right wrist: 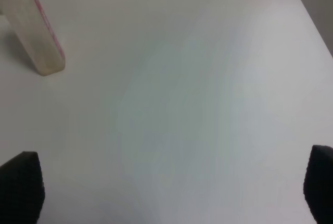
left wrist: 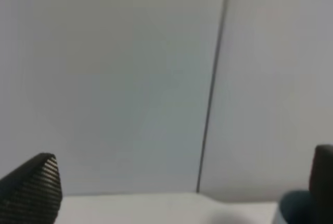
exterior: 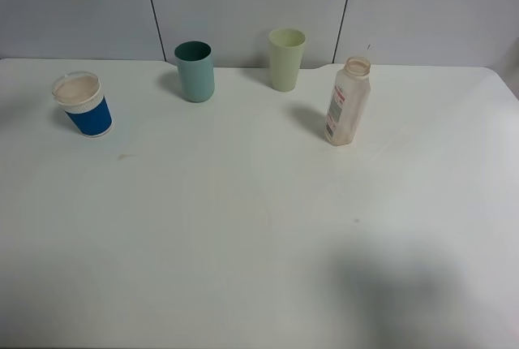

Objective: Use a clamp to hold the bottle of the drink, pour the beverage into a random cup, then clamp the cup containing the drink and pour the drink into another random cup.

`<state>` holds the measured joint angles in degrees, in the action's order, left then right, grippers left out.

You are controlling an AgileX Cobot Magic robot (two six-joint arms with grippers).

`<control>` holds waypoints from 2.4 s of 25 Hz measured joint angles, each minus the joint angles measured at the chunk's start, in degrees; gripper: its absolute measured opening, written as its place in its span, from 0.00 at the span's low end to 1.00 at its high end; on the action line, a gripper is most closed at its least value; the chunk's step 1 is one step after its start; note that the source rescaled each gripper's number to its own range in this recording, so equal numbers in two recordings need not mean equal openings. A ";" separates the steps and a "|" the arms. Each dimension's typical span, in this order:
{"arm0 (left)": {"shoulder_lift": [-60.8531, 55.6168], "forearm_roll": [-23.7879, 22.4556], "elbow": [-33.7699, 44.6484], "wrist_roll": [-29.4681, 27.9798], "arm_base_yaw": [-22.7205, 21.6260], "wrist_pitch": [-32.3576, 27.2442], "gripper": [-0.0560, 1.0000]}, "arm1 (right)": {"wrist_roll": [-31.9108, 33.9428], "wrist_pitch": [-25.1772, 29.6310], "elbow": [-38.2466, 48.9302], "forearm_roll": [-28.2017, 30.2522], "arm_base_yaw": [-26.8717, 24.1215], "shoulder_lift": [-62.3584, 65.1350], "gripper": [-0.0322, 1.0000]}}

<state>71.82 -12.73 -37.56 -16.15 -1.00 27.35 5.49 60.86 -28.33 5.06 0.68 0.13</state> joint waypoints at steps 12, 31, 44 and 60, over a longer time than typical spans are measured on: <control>-11.01 2.27 0.00 3.78 5.27 -18.55 0.89 | 0.00 0.00 0.00 0.00 0.00 0.00 1.00; -41.65 2.70 0.00 4.32 5.44 -55.70 0.89 | 0.00 0.00 0.00 0.00 0.00 0.00 1.00; -51.79 3.77 0.00 4.44 5.58 -75.54 0.89 | 0.00 0.00 0.00 0.00 0.00 0.00 1.00; -64.53 4.17 7.41 4.53 5.58 -87.70 0.89 | 0.00 0.00 0.00 0.00 0.00 0.00 1.00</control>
<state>7.29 -8.56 -30.16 -11.62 4.58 -60.35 5.49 60.86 -28.33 5.06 0.68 0.13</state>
